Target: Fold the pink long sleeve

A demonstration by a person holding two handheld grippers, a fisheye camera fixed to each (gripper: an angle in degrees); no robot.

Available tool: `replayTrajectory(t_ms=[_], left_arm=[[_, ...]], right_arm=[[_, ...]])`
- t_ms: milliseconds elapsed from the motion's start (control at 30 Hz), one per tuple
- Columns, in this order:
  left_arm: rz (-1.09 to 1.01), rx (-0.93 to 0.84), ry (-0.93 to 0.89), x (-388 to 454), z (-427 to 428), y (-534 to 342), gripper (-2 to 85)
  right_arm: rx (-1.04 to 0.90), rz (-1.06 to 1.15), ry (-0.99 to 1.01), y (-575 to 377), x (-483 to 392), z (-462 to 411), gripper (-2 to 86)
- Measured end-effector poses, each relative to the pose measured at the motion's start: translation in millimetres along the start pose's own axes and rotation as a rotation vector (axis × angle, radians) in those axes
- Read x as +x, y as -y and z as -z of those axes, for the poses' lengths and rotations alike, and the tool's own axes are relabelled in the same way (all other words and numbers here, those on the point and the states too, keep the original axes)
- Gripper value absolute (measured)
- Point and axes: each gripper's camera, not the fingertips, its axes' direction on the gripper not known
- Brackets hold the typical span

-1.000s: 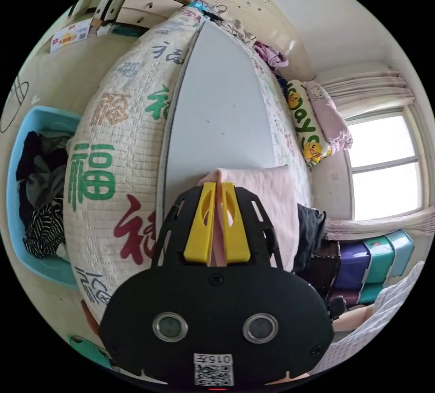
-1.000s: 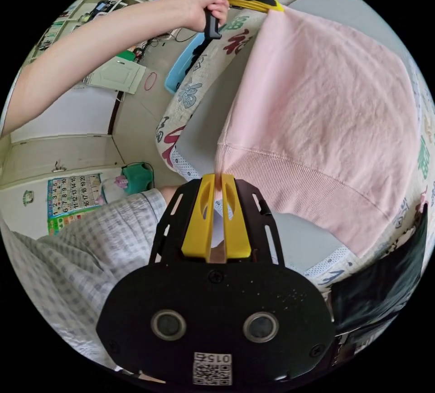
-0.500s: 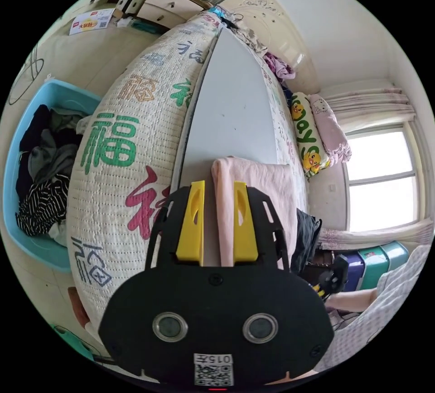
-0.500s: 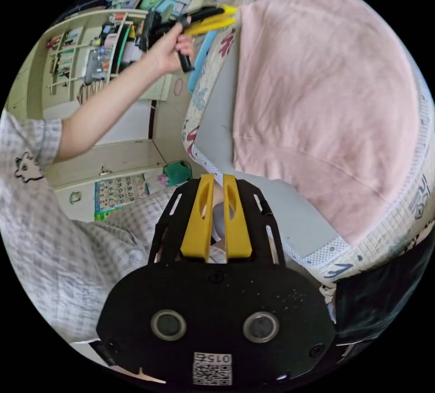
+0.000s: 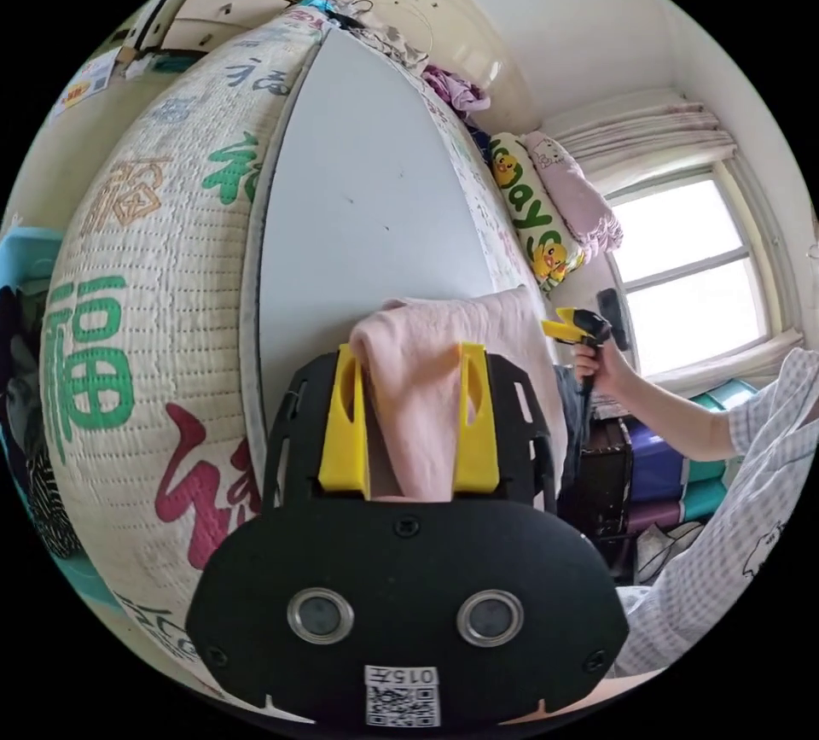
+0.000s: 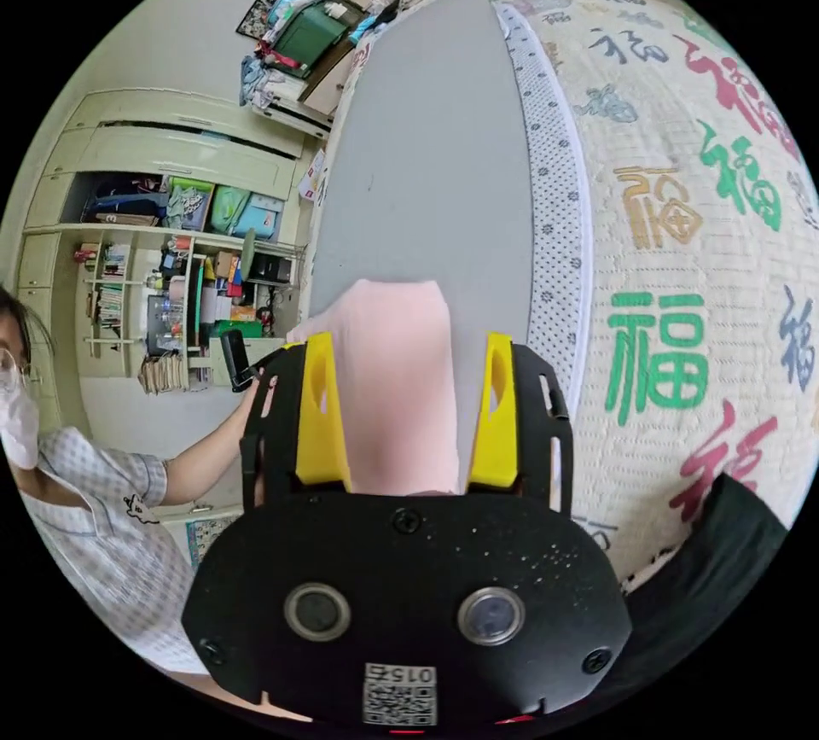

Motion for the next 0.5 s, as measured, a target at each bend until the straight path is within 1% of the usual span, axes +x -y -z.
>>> replayTrajectory(t_ms=[67, 133, 200, 267, 300, 433, 500], left_arm=[[0.057, 0.002, -0.085, -16, 14, 0, 14.1], [0.076, -0.006, -0.130, -22, 22, 2, 13.3], [0.092, -0.023, -0.163, -25, 29, 5, 12.4], [0.117, -0.053, -0.192, -24, 39, 11, 10.9], [0.121, -0.061, -0.196, -23, 43, 12, 10.4], [0.078, -0.004, -0.326, 10, 91, 9, 7.6], [0.010, 0.014, -0.358, 43, 121, 7, 7.2]], right_arm=[[-0.065, 0.000, 0.045, 6, 6, -10, 24.5], [-0.100, 0.003, 0.052, 5, 7, -14, 24.1], [-0.084, 0.004, 0.073, 0, 7, -7, 22.8], [-0.090, -0.029, 0.157, -10, 8, -1, 20.4], [-0.088, -0.025, 0.145, -13, 7, 2, 20.0], [-0.062, 0.049, 0.090, -46, -15, 36, 16.2], [0.003, 0.109, 0.128, -71, -31, 63, 15.4]])
